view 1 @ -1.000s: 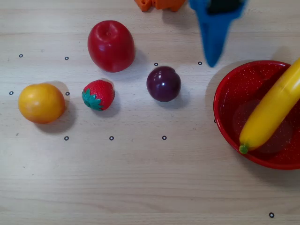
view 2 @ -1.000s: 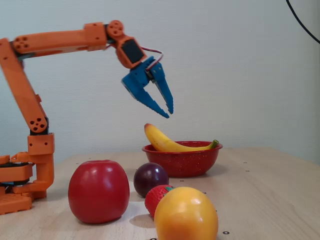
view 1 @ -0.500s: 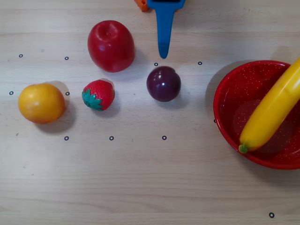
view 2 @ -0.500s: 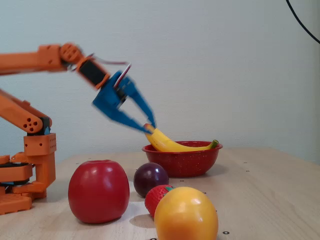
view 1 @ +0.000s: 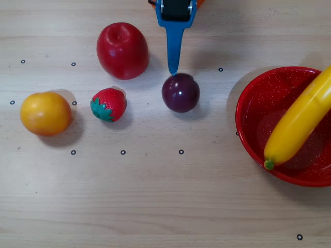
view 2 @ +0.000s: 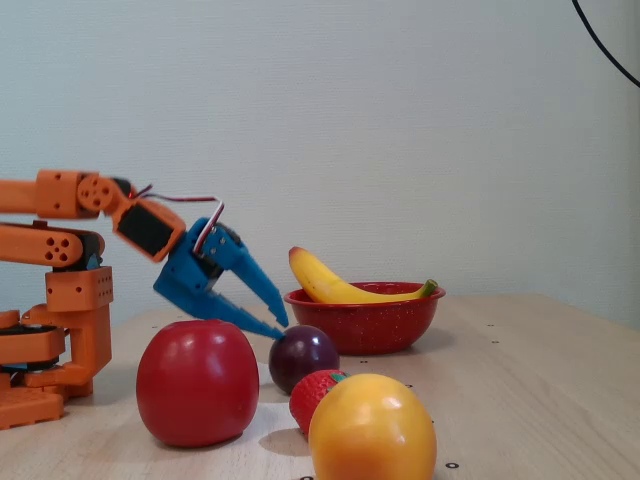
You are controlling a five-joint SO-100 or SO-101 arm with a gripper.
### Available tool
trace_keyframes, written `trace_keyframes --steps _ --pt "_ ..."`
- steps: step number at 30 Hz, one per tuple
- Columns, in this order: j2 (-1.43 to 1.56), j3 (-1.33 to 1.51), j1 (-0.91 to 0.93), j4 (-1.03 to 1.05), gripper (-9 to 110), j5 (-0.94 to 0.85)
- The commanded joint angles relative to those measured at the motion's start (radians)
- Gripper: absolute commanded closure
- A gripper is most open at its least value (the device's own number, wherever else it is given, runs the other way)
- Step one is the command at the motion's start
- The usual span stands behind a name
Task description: Put the banana in the red bowl.
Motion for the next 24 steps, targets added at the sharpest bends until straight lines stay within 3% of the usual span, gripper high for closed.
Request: trace_keyframes --steps 1,5,24 --pt "0.052 0.012 -0.029 -0.051 101 -0.031" --pt "0.121 0.129 -0.029 -0.104 101 -0.015" --pt "0.305 0.13 -0.003 0.302 101 -0.17"
